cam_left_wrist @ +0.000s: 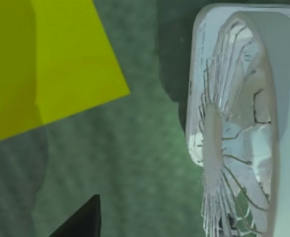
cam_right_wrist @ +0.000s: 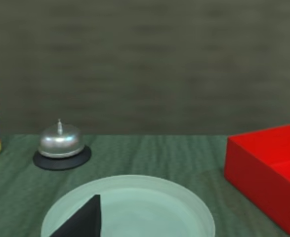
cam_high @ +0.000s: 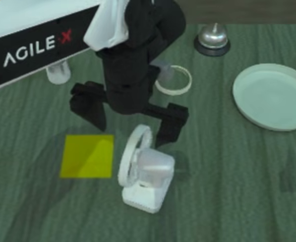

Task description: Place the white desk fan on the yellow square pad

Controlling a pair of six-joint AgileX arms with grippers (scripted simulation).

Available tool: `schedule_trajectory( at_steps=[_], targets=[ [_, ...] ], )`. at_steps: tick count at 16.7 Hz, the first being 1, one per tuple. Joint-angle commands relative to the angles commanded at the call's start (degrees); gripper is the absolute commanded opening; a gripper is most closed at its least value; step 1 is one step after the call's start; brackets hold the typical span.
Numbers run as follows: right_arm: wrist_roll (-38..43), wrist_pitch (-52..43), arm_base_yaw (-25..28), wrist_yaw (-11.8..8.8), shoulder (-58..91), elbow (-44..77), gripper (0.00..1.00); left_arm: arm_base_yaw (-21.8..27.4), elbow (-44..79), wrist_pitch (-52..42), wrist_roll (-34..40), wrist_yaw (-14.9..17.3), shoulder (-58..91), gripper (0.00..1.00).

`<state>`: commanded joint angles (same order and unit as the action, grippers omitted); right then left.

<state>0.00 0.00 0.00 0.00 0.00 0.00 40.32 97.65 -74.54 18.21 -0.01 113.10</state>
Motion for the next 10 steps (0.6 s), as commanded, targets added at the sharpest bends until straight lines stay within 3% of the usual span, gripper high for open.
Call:
schedule_trajectory(
  at_steps=[7, 10],
  targets=[
    [0.0, 0.0, 0.0, 0.0, 0.0, 0.0, 1.00, 0.1, -4.9, 5.2, 0.1, 0.0, 0.3, 1.00],
    [0.0, 0.0, 0.0, 0.0, 0.0, 0.0, 1.00, 0.1, -4.9, 5.2, 0.1, 0.0, 0.3, 0.77]
  ],
)
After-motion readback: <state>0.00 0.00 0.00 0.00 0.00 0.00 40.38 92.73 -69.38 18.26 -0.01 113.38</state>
